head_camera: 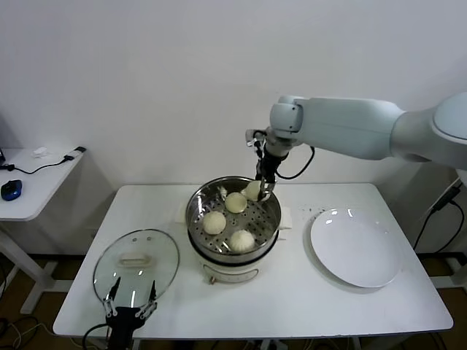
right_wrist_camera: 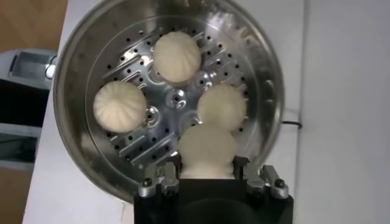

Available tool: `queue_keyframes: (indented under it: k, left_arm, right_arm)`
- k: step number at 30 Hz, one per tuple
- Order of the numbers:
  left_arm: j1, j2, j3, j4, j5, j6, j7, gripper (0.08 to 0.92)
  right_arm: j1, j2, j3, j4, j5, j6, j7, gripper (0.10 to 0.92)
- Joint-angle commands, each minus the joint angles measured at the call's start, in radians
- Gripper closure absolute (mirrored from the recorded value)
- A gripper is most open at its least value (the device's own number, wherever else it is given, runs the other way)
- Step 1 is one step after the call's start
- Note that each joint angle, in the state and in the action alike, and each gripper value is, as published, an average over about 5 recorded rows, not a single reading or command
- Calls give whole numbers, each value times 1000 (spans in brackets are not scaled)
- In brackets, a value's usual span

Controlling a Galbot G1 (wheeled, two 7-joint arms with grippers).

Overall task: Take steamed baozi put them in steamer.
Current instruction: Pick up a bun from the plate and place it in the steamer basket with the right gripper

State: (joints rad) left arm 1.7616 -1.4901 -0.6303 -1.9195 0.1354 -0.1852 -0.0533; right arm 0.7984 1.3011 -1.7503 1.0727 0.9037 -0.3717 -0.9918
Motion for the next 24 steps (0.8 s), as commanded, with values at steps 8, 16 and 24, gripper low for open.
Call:
queue_keyframes:
  k: [8, 16, 24]
  left_arm:
    - [-12, 4, 3, 12, -10, 7, 1, 177]
    - [-21, 4, 6, 18, -6, 10, 2, 177]
    - [-24, 6, 7, 16, -3, 13, 2, 177]
  right_arm:
    - [-91, 54, -59, 17, -4, -18, 50, 465]
    - [-102, 41, -52, 21, -15, -17, 63, 434]
    - [-85, 21, -38, 30, -17, -15, 60, 231]
